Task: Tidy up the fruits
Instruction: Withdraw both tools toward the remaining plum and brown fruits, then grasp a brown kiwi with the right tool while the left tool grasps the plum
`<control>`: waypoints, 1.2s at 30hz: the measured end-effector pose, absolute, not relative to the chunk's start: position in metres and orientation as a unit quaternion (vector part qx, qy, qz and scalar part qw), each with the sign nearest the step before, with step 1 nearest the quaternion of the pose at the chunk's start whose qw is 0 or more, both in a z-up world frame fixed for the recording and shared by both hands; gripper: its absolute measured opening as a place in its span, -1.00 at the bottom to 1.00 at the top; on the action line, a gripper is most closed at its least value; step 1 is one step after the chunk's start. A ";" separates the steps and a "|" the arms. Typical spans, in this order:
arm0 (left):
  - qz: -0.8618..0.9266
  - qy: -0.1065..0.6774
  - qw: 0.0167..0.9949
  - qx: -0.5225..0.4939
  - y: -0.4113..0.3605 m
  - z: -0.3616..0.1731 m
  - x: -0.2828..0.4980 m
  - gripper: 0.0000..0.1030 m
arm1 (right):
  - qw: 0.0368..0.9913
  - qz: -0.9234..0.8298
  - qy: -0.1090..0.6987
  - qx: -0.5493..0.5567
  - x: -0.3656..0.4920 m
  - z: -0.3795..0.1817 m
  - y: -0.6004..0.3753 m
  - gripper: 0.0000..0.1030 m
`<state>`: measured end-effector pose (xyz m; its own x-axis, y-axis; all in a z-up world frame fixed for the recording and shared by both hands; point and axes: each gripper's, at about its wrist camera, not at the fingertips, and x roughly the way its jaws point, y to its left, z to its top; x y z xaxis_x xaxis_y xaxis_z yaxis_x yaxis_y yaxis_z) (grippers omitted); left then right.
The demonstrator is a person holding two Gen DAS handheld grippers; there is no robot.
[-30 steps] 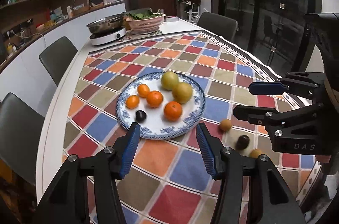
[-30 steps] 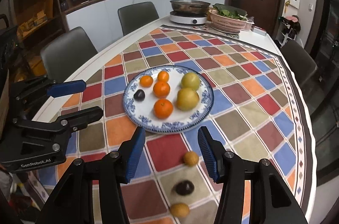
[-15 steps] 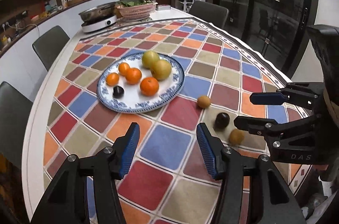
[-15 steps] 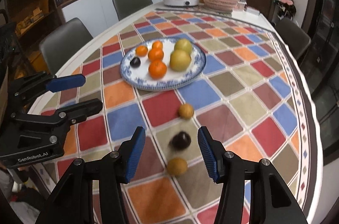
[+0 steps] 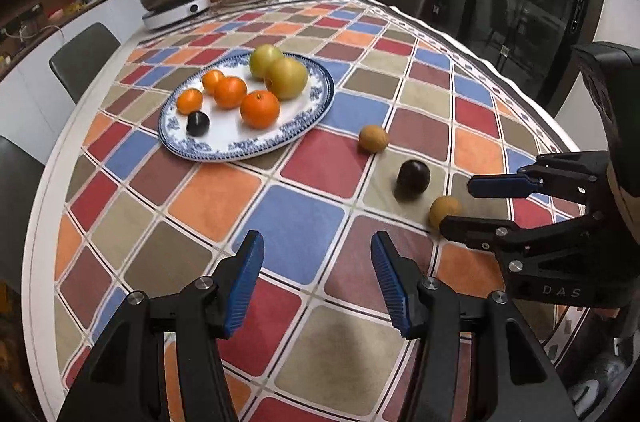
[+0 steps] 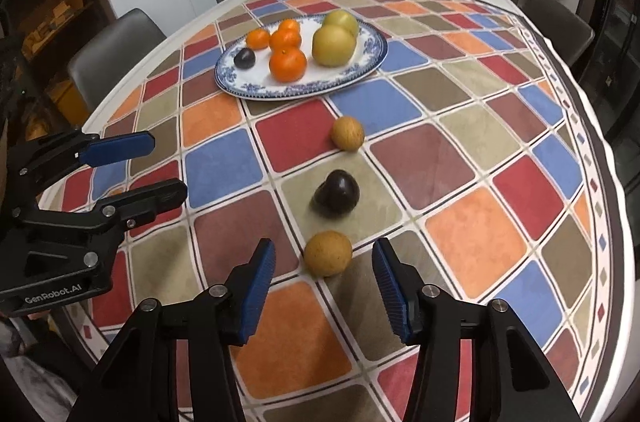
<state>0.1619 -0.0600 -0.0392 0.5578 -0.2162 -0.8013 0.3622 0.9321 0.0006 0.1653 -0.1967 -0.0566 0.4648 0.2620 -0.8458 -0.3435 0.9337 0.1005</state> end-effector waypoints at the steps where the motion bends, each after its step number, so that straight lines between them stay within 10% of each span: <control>1: -0.165 0.442 0.878 0.082 -0.061 -0.040 0.162 0.07 | 0.852 0.180 0.489 -0.041 0.166 -0.059 -0.196 -0.10; 36: -0.253 0.446 0.851 0.110 -0.145 -0.064 0.198 -0.19 | 0.868 0.121 0.481 0.026 0.169 -0.068 -0.267 -0.41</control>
